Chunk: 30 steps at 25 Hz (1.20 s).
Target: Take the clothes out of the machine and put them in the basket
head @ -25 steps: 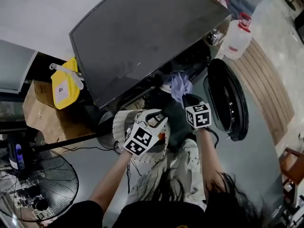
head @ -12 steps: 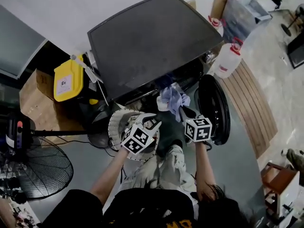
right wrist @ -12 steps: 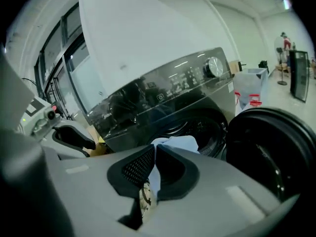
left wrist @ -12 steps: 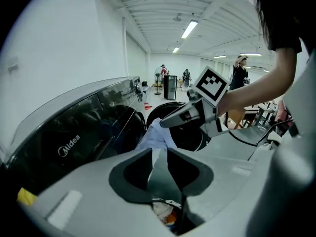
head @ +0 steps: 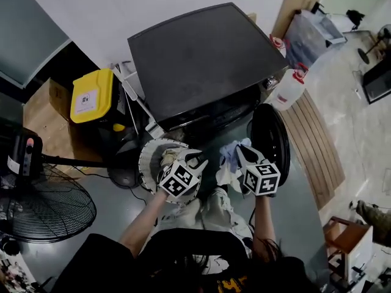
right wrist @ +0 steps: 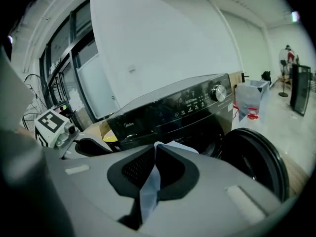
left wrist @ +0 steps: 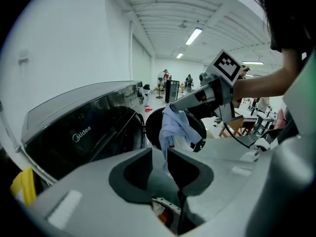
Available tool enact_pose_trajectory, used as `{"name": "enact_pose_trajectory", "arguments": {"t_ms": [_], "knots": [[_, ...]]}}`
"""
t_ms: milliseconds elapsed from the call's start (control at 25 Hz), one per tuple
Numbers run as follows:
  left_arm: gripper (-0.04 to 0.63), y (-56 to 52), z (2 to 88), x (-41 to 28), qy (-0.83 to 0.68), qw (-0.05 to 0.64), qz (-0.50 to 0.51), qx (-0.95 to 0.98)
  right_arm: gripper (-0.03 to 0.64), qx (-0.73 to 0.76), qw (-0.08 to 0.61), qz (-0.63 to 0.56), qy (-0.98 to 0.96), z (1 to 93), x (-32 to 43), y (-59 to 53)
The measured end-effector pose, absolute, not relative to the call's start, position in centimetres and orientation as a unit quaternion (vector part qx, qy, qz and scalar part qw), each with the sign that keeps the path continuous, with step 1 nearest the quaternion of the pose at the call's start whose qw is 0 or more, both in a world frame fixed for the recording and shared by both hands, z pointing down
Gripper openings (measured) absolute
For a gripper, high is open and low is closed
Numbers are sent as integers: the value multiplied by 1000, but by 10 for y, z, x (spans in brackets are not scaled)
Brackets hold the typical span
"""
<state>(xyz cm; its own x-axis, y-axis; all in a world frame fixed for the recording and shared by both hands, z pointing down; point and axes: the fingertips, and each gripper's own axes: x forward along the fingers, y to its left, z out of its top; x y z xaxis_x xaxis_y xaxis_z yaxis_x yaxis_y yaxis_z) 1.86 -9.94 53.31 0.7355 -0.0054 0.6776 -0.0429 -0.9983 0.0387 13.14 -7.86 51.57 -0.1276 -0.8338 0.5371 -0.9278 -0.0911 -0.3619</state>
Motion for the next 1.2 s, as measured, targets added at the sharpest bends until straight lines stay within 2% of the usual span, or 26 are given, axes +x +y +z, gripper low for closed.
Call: {"name": "enact_pose_trajectory", "arguments": {"t_ms": [280,440,600,960,1040,1120,1200], "knots": [[106,-81,533,2,7,47,356,933,34,666,54,301,-680,456,111,-54],[146,-82,525,-2,17,51,349,935,34,673,43,265,-689,416,98,-55],[220,-88,514,-5,12,58,339,939,34,674,20,229,-702,369,79,-66],[256,-82,499,-8,16,72,302,951,35,654,-22,131,-744,270,11,-90],[239,-80,494,-14,12,66,292,954,34,652,-21,119,-749,261,0,-89],[156,-82,487,-23,0,61,285,957,34,650,-21,116,-751,256,-7,-86],[37,-85,482,-35,-14,57,281,958,35,648,-25,117,-752,254,-11,-83]]}}
